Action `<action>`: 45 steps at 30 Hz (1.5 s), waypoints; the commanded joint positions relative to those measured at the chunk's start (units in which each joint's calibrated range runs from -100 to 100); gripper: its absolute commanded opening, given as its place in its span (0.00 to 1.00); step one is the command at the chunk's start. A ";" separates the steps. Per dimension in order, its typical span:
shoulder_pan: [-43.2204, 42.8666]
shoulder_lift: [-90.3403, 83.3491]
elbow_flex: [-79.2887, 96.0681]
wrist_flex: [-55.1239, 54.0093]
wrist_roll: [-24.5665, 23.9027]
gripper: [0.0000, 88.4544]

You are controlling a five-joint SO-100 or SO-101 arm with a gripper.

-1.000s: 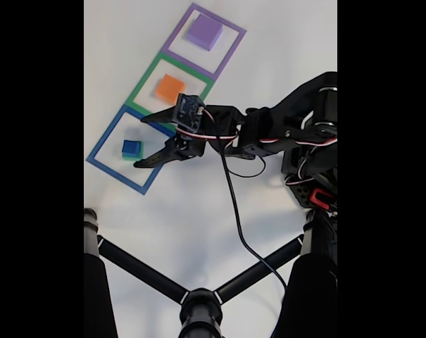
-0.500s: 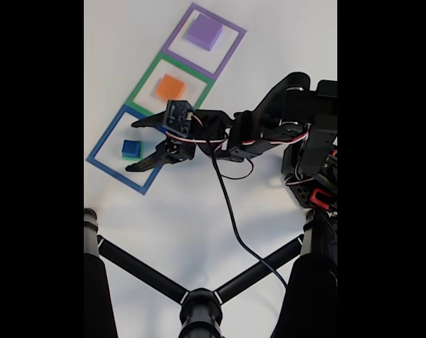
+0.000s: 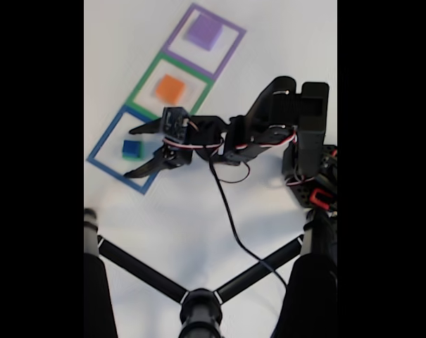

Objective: Tower of hanoi

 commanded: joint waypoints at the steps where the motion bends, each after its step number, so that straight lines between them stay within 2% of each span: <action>1: -0.99 -0.46 -1.64 -1.26 0.39 0.35; 12: -1.60 0.50 -2.28 -1.10 0.39 0.32; 24: -1.98 2.18 -3.73 -1.10 0.39 0.21; 45: -2.97 2.50 -4.55 -1.10 0.39 0.11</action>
